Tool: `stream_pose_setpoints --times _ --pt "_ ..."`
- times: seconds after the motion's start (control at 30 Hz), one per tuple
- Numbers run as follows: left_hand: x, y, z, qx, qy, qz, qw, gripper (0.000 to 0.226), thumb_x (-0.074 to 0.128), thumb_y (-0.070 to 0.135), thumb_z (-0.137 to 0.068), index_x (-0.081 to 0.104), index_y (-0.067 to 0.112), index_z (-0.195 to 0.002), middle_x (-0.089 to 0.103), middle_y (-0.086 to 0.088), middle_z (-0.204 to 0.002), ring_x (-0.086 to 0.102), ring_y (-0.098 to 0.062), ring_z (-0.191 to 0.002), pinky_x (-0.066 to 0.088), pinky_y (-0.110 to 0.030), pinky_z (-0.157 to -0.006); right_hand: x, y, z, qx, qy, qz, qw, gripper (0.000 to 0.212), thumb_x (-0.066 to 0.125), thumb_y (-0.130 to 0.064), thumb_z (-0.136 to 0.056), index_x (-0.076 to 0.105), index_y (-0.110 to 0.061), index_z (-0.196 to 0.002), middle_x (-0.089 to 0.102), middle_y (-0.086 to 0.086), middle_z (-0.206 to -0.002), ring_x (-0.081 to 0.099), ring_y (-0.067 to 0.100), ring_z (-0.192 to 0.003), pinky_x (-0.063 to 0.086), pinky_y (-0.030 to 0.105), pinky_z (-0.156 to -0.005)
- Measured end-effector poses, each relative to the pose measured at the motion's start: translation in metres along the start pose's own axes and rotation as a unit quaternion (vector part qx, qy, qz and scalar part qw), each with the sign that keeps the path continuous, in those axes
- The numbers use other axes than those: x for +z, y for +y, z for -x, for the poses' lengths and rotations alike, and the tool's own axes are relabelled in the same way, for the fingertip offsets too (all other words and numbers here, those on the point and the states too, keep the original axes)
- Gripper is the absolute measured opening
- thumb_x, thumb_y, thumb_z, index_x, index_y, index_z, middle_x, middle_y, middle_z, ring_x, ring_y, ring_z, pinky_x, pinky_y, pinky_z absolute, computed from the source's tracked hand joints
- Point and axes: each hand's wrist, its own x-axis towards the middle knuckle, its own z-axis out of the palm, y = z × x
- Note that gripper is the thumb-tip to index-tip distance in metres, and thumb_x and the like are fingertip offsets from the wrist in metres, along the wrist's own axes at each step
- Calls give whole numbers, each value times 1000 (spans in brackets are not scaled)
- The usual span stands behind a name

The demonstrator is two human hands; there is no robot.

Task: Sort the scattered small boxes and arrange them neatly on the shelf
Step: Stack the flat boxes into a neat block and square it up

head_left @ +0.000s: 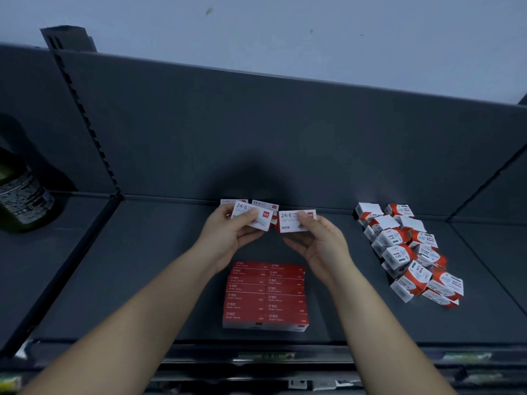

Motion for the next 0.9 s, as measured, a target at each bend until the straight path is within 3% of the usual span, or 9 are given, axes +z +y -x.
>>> stream_pose_setpoints --times 0.27,0.6,0.7,0.77,0.83,0.9 --pt "23 -3 20 59 3 5 998 33 65 8 -90 51 -3 -118 69 -19 -114 71 -26 -100 59 -34 -83 -1 3 16 -54 19 -35 998 3 63 -8 -91 62 -6 -91 74 7 -88 70 15 -81 56 21 -65" --pt "26 -7 35 48 -25 -26 998 29 65 12 -90 59 1 -116 72 -11 -110 70 -21 -102 58 -31 -85 -7 -4 31 -70 7 4 998 9 64 -11 -91 60 -5 -97 73 10 -94 71 18 -84 57 26 -66" --pt "24 -6 38 49 -9 -115 992 25 68 27 -88 66 14 -110 75 1 -99 67 -14 -81 53 -26 -67 -11 -5 34 -57 16 62 996 10 66 -18 -91 62 -11 -96 73 5 -91 66 14 -74 51 26 -55" --pt "22 -7 40 49 -3 -148 988 21 66 33 -89 67 19 -106 73 7 -87 53 -7 -64 42 -19 -53 -13 -5 36 -47 22 81 995 8 66 -22 -92 63 -15 -94 71 -1 -84 59 9 -65 43 23 -50" --pt "22 -8 41 54 -10 -144 988 19 63 31 -92 66 18 -106 71 7 -84 49 -7 -59 40 -18 -49 -13 -4 37 -39 18 68 997 6 64 -21 -93 62 -16 -92 68 -3 -80 55 9 -61 40 21 -46" --pt "25 -7 43 49 -30 -109 992 16 60 26 -95 63 14 -105 71 4 -85 54 -8 -62 45 -21 -55 -12 -3 38 -38 -2 28 999 5 60 -18 -95 60 -13 -94 69 2 -82 59 12 -62 45 22 -47"
